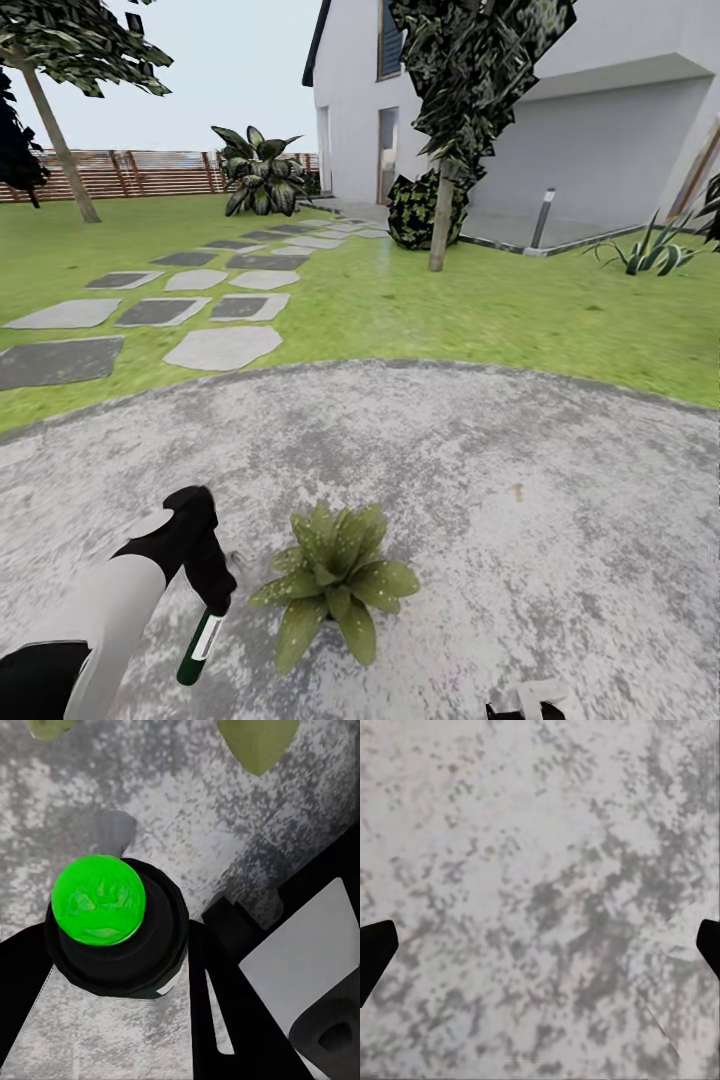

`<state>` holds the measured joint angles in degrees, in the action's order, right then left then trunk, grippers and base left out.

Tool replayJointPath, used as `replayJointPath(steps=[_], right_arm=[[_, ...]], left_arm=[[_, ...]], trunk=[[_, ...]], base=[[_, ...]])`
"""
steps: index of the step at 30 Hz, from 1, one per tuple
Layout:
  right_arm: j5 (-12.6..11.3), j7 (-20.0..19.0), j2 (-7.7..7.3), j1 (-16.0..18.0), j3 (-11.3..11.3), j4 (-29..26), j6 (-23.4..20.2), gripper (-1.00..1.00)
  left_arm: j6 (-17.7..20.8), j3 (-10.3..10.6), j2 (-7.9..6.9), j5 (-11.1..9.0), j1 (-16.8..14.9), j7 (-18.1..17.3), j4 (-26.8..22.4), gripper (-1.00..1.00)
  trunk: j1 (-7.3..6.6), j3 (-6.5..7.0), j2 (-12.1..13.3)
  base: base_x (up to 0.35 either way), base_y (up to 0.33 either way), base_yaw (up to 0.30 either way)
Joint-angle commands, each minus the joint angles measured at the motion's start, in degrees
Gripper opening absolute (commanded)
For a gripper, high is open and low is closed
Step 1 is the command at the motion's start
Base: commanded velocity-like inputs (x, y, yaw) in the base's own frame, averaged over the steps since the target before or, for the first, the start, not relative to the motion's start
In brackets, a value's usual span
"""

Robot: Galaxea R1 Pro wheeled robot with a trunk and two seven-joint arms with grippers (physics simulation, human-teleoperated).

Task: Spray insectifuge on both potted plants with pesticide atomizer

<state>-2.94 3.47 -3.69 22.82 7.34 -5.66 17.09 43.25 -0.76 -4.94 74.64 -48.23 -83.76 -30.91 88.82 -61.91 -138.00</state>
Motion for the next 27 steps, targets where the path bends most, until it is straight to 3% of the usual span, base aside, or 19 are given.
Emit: replayJointPath(steps=[1, 5, 13, 18, 27], right_arm=[[-0.31, 0.22, -0.02, 0.03, 0.48, 0.03, 0.13, 1.0], [-0.31, 0.22, 0.0, 0.04, 0.48, 0.03, 0.13, 1.0], [-0.31, 0.25, 0.0, 0.03, 0.48, 0.03, 0.13, 1.0], [-0.31, 0.22, -0.02, 0.04, 0.48, 0.03, 0.13, 1.0], [-0.31, 0.27, 0.0, 0.04, 0.48, 0.03, 0.13, 1.0]], left_arm=[[0.61, -0.1, 0.02, 0.49, -0.04, -0.53, -0.23, -1.0], [0.62, -0.04, 0.02, 0.5, -0.02, -0.5, -0.57, -1.0], [0.67, -0.03, 0.02, 0.5, -0.06, -0.53, -0.64, -1.0], [0.69, -0.03, 0.02, 0.5, -0.11, -0.53, -0.64, -1.0], [0.78, -0.18, 0.02, 0.47, -0.11, -0.84, -0.64, -1.0]], trunk=[[0.0, -0.05, -0.02], [0.0, -0.05, -0.02], [0.0, -0.05, -0.02], [0.0, -0.05, -0.02], [0.0, -0.05, -0.02]], base=[[0.047, -0.256, 0.001], [-0.048, -0.261, 0.063], [-0.047, -0.259, 0.262], [0.115, -0.243, 0.138], [0.041, -0.036, 0.09]])
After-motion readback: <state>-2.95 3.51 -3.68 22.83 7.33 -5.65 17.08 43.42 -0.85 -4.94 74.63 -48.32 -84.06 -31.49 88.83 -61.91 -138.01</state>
